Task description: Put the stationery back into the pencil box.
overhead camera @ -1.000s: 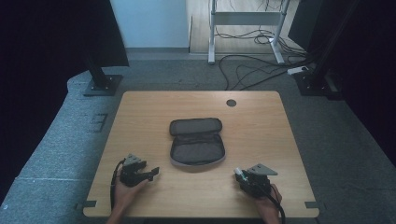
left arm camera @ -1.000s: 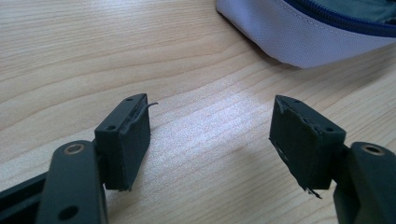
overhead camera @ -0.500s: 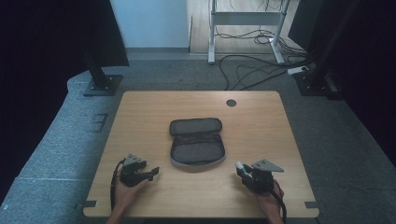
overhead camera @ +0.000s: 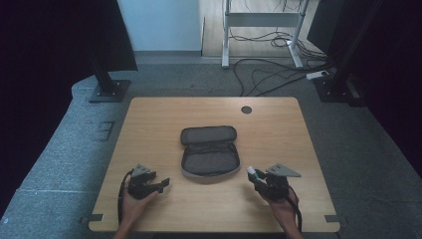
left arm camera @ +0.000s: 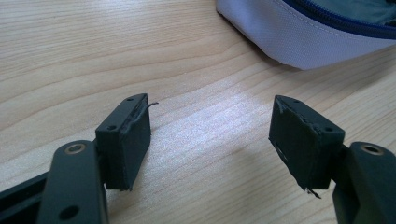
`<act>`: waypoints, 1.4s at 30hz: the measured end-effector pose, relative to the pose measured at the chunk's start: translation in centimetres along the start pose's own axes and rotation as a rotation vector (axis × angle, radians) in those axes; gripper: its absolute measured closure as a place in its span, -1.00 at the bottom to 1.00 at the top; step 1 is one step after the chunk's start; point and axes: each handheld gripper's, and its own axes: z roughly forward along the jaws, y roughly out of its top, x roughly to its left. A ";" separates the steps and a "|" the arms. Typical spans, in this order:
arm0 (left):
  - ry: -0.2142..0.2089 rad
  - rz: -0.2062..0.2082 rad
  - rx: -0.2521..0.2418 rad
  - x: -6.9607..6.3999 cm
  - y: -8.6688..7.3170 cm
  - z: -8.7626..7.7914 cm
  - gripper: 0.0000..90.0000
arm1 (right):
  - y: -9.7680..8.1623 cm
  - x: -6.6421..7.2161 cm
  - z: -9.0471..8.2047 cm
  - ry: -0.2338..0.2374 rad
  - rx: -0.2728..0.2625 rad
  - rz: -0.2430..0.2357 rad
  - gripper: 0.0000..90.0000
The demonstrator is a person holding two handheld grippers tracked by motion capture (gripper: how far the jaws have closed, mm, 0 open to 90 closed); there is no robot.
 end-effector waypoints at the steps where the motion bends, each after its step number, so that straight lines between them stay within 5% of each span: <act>1: 0.000 0.001 -0.001 0.0 0.0 0.0 -0.34 | 0.1 0.0 0.0 0.001 -0.002 0.000 0.44; 15: 0.000 0.002 0.001 -0.1 0.0 0.0 -0.34 | 1.9 0.3 1.3 0.034 -0.027 -0.001 0.44; 42: -0.005 0.008 0.002 -0.3 0.1 0.2 -0.34 | 5.3 2.1 7.6 0.089 0.002 -0.021 0.44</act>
